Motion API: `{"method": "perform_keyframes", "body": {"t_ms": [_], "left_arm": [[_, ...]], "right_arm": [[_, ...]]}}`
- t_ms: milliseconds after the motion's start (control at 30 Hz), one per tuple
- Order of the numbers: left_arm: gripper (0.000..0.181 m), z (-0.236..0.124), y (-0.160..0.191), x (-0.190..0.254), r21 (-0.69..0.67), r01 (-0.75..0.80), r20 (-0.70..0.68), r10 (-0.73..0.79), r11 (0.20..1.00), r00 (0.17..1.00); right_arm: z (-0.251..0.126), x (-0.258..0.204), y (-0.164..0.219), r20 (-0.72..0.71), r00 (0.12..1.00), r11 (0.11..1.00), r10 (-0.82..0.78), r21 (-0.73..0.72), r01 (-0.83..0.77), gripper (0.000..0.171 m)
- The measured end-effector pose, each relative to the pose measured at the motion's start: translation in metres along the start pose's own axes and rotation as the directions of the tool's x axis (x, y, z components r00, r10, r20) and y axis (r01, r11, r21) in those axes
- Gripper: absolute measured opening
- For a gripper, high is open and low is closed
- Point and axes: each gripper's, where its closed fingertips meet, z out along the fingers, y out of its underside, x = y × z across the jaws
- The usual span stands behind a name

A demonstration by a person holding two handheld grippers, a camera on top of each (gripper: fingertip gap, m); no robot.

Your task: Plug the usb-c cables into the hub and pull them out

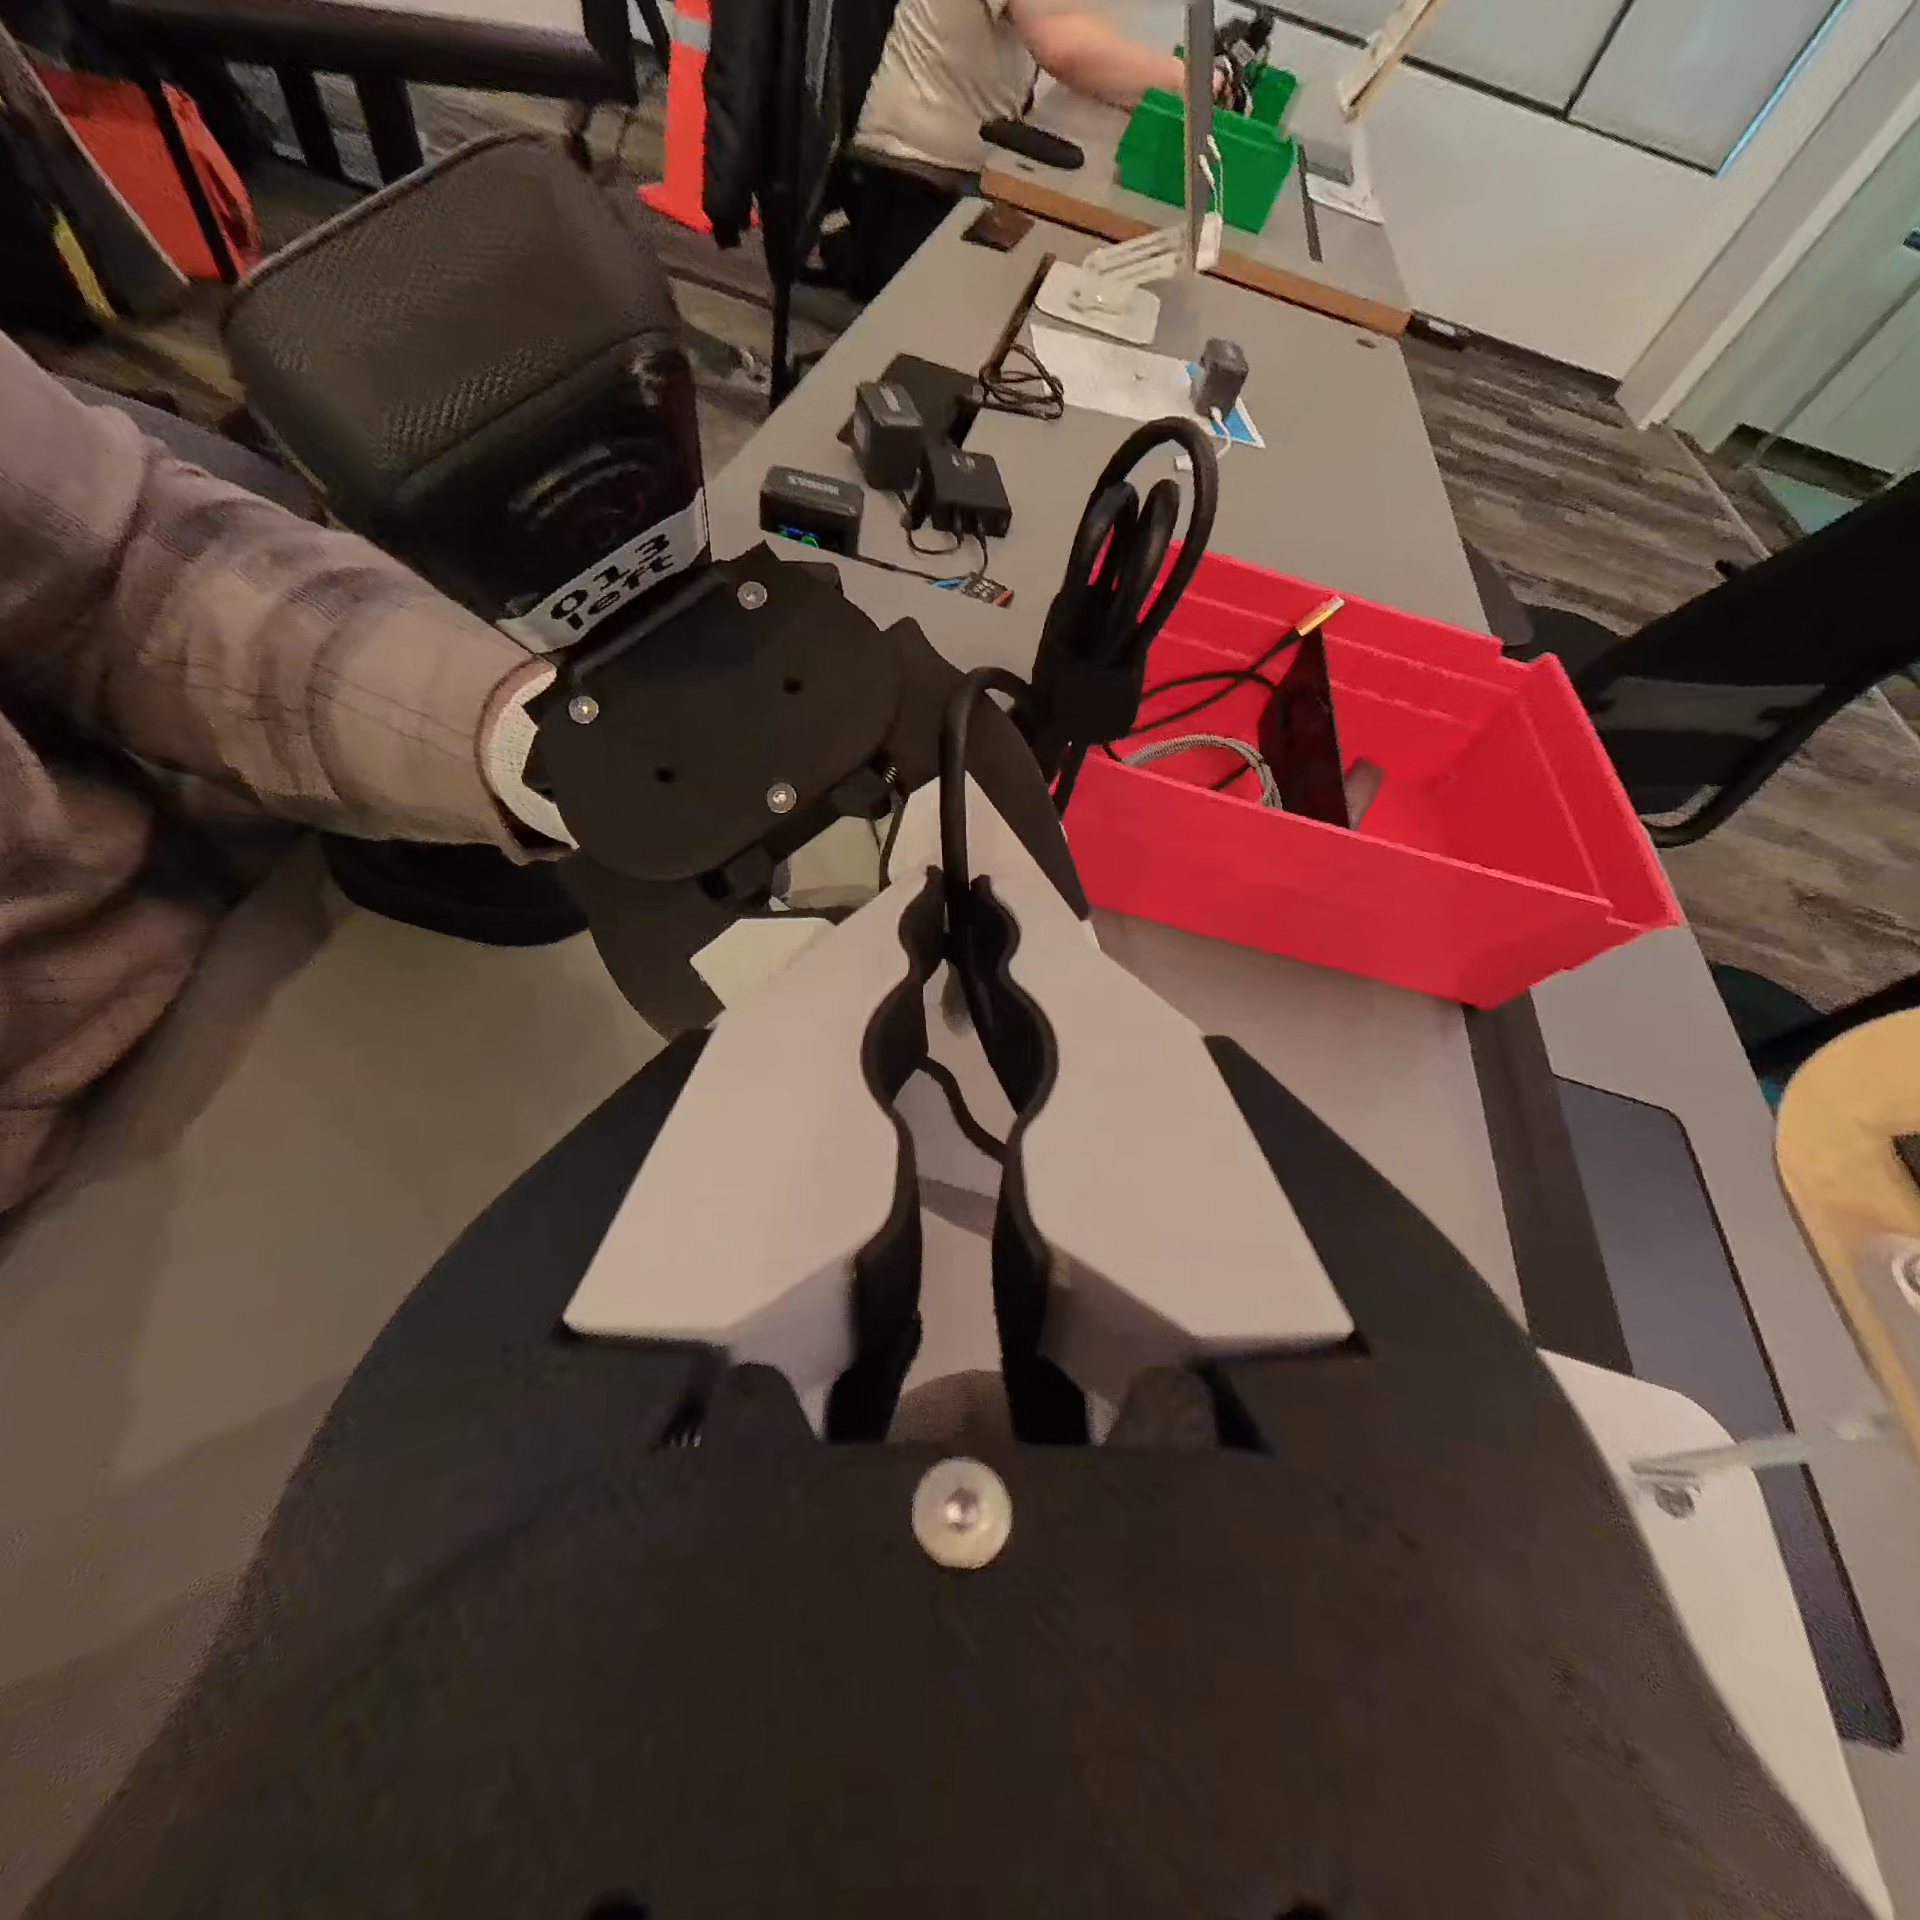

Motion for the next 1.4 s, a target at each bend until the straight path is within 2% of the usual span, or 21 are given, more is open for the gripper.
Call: {"method": "perform_keyframes", "body": {"t_ms": [100, 167, 300, 400, 500, 600, 667, 733, 767, 867, 933, 1133, 1233, 1400], "left_arm": [[0.013, -0.003, -0.005, 0.002, 0.030, 0.031, -0.028, -0.030, 0.999, 0.999], [0.013, -0.005, -0.010, 0.003, 0.057, 0.059, -0.046, -0.056, 0.997, 0.997], [0.013, -0.010, -0.027, 0.009, 0.134, 0.292, -0.189, -0.265, 0.947, 0.946], [0.013, -0.011, -0.032, 0.017, 0.157, 0.286, -0.221, -0.248, 0.945, 0.943], [0.012, -0.007, -0.026, 0.025, 0.152, 0.217, -0.213, -0.183, 0.964, 0.960], [0.013, -0.003, -0.018, 0.028, 0.144, 0.216, -0.199, -0.186, 0.966, 0.962], [0.012, -0.001, -0.016, 0.026, 0.159, 0.214, -0.190, -0.183, 0.964, 0.965], [0.013, -0.001, -0.016, 0.022, 0.171, 0.221, -0.186, -0.189, 0.960, 0.964], [0.013, -0.001, -0.016, 0.019, 0.172, 0.236, -0.186, -0.203, 0.956, 0.961], [0.013, -0.005, -0.020, 0.013, 0.186, 0.253, -0.188, -0.218, 0.949, 0.958], [0.013, -0.007, -0.021, 0.009, 0.186, 0.249, -0.187, -0.214, 0.951, 0.959], [0.013, -0.016, -0.036, -0.004, 0.234, 0.346, -0.231, -0.293, 0.909, 0.928], [0.013, -0.019, -0.042, -0.009, 0.252, 0.369, -0.243, -0.310, 0.895, 0.919], [0.013, -0.019, -0.050, -0.017, 0.248, 0.402, -0.282, -0.331, 0.882, 0.900]], "right_arm": [[-0.001, -0.002, -0.004, 0.045, 0.999, 0.999, 0.023, 0.036, -0.025, 0.001], [-0.003, -0.007, -0.007, 0.069, 0.997, 0.999, -0.018, 0.037, 0.015, 0.000], [-0.009, -0.022, -0.012, 0.177, 0.982, 0.998, -0.063, 0.026, 0.060, 0.001], [-0.010, -0.024, -0.010, 0.216, 0.974, 0.996, -0.073, -0.040, 0.084, 0.000], [-0.011, -0.028, 0.000, 0.291, 0.957, 0.988, 0.014, -0.154, 0.033, 0.000], [-0.010, -0.029, 0.009, 0.326, 0.941, 0.972, 0.088, -0.236, -0.009, 0.000], [-0.008, -0.028, 0.012, 0.307, 0.950, 0.966, 0.055, -0.256, 0.027, 0.001], [-0.010, -0.030, 0.009, 0.303, 0.952, 0.967, 0.028, -0.249, 0.050, 0.020], [-0.012, -0.025, 0.005, 0.270, 0.963, 0.971, 0.014, -0.232, 0.051, 0.042], [-0.030, -0.011, -0.008, 0.192, 0.981, 0.988, -0.003, -0.152, 0.033, 0.040], [-0.046, -0.001, -0.011, 0.128, 0.992, 0.992, -0.016, -0.121, 0.032, 0.033], [-0.079, 0.014, 0.007, -0.024, 0.997, 0.982, -0.075, -0.178, 0.069, 0.033], [-0.086, 0.019, 0.024, -0.105, 0.983, 0.956, -0.150, -0.268, 0.117, 0.036], [-0.089, 0.006, 0.052, -0.107, 0.984, 0.939, -0.140, -0.330, 0.098, 0.043]]}}
